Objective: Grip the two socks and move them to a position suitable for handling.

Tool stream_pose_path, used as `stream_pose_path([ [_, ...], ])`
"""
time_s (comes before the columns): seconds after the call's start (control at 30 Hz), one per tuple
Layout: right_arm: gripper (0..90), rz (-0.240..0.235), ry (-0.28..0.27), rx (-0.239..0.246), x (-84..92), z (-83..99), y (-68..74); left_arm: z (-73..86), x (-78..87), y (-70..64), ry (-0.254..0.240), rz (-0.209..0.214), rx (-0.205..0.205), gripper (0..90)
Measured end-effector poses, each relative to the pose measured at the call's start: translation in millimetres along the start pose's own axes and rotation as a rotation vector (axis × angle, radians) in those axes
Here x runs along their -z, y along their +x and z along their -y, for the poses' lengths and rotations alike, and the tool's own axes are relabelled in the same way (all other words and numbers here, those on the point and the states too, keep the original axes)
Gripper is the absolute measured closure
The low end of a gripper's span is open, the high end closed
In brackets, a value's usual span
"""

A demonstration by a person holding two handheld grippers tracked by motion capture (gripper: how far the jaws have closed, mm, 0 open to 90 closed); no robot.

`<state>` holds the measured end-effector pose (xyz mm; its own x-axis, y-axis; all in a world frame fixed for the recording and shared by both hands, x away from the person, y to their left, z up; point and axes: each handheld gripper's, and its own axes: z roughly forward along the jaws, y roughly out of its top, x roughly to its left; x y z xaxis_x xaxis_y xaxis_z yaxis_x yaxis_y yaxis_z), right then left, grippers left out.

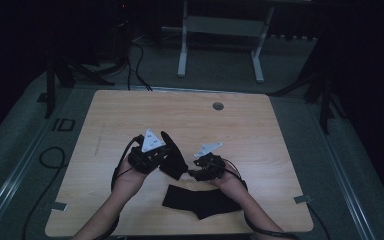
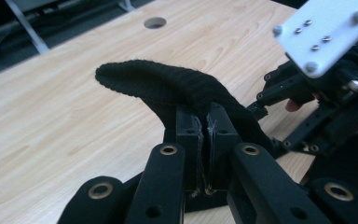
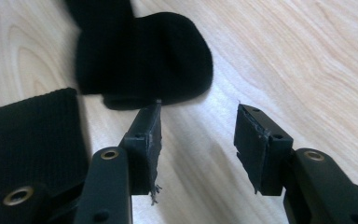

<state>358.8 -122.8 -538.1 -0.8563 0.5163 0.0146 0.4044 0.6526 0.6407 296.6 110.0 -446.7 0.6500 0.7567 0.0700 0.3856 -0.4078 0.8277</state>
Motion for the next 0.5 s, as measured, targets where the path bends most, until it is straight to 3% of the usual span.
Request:
stream_pose_path([
  [0.07, 57.3, 0.028, 0.007, 0.011, -2.5, -4.9, -1.8, 3.3, 6.4, 1.3, 0.000, -0.002, 0.001, 86.9],
  [0.23, 56.0, 0.024, 0.001, -0.023, -8.5, -12.9, -4.9, 9.3, 11.4, 4.6, 0.004, -0.009, 0.013, 86.8],
  [0.27, 55.2, 0.015, -0.002, -0.043, -19.4, -22.7, -4.7, 13.3, 12.1, 6.7, 0.009, -0.010, 0.020, 86.8],
  [0.37, 57.2, 0.015, 0.022, -0.036, -34.5, -30.7, -2.2, 16.0, 12.2, 8.0, 0.013, -0.011, 0.025, 86.8],
  [0.5, 68.4, 0.015, 0.044, -0.031, -47.5, -34.5, 0.0, 18.1, 14.2, 9.2, 0.014, -0.008, 0.022, 86.8],
])
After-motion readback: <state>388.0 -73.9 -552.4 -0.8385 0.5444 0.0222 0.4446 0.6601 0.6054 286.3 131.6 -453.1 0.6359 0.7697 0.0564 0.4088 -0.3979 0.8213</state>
